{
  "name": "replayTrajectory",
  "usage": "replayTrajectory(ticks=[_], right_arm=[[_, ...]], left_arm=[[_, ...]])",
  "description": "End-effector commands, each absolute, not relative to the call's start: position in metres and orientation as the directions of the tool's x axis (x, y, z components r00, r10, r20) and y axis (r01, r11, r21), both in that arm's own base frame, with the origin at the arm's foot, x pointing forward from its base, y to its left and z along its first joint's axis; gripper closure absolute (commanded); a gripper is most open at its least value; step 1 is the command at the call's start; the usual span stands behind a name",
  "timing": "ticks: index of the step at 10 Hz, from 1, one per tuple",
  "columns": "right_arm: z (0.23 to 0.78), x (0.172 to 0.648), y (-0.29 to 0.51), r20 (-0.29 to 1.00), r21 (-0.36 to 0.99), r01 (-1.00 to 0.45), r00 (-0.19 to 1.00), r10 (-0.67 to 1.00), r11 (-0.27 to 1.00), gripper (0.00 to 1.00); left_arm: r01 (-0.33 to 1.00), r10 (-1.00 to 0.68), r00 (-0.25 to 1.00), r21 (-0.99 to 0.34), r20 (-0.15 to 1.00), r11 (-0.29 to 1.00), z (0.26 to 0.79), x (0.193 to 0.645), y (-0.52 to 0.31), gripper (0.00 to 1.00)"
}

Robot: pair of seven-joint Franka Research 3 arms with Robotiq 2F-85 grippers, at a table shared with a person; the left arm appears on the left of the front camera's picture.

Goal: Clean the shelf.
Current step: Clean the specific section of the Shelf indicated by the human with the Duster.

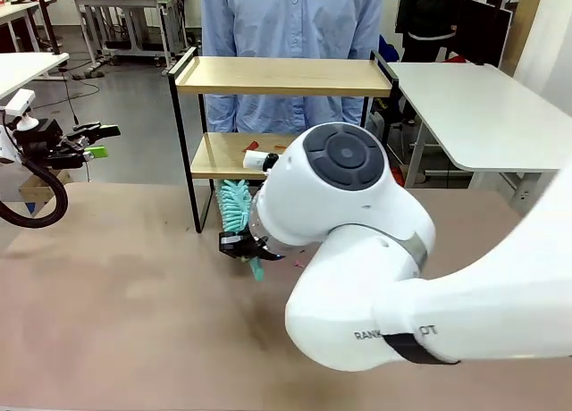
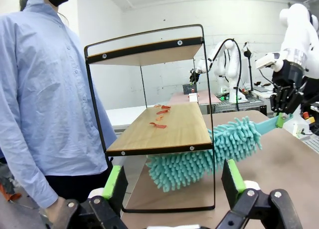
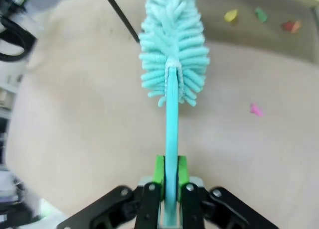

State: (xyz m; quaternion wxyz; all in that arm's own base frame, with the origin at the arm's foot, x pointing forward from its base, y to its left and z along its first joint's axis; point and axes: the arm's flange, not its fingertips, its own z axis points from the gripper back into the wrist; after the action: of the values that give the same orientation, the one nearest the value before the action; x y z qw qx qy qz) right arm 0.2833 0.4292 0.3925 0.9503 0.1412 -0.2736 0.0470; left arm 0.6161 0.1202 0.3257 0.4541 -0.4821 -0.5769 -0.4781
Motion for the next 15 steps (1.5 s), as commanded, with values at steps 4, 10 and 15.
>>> replayTrajectory(ticks=[4,10,15], right_arm=[[0.346,0.321,0.506,0.572,0.248,-0.115,0.819,-0.05,0.962,0.87],[0.342,0.304,0.488,0.524,0.23,-0.102,0.851,-0.034,0.968,0.87],[0.341,0.317,0.439,0.481,0.23,-0.081,0.875,-0.042,0.97,0.87]], left_arm=[[0.989,0.11,-0.137,0.13,0.984,0.072,0.328,0.614,0.119,0.0],[0.989,0.11,-0.137,0.13,0.984,0.072,0.328,0.614,0.119,0.0],[0.989,0.11,-0.137,0.13,0.984,0.072,0.328,0.614,0.119,0.0]])
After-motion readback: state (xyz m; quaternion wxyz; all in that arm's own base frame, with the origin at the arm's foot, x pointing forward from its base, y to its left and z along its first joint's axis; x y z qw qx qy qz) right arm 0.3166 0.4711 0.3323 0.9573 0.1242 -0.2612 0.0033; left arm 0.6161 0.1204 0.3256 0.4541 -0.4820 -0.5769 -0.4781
